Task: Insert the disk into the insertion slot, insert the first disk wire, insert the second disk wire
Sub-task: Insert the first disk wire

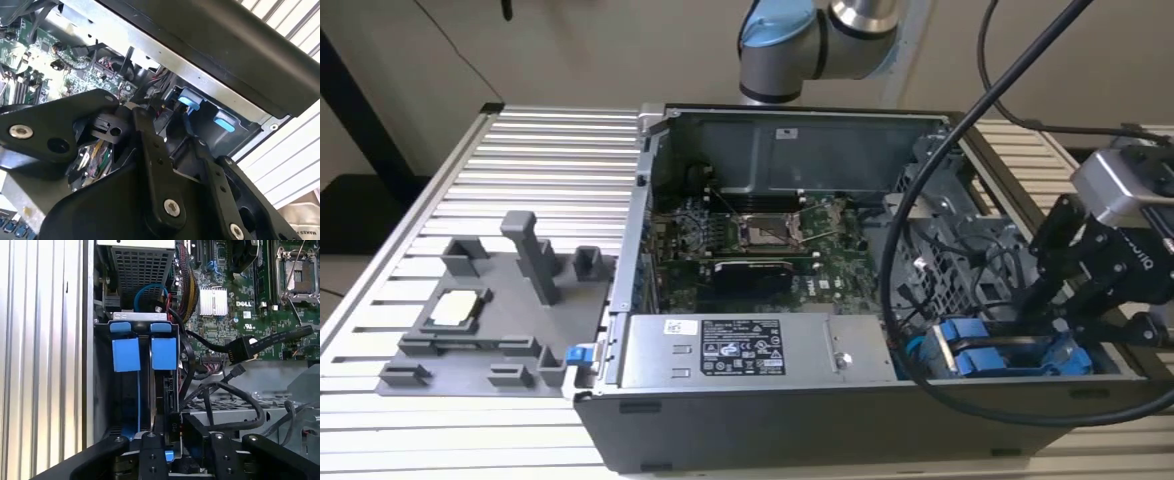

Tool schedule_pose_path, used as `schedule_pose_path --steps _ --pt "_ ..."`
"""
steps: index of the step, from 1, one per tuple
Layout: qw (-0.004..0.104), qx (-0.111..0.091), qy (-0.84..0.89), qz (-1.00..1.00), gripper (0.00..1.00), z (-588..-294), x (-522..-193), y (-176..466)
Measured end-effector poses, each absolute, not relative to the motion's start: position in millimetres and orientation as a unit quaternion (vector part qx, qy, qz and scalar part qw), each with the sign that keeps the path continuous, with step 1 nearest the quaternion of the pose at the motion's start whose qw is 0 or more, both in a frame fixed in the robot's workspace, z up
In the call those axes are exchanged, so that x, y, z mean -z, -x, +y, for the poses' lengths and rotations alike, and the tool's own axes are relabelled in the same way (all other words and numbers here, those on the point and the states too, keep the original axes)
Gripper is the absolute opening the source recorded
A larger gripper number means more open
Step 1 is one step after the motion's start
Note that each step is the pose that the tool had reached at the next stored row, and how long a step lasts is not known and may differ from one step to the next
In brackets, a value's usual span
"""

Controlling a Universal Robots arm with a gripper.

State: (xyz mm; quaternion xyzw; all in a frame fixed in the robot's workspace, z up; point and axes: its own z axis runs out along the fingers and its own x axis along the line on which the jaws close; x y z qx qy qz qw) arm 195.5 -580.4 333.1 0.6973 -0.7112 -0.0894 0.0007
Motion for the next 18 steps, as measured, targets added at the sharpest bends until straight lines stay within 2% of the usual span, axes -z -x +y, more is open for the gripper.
schedule_pose_path --steps 10,18 --pt "0.001 0.089 -0.697 -0.711 0.33 -580 -377 -196" --pt "-0.004 0.094 -0.697 -0.711 0.33 -580 -377 -196"
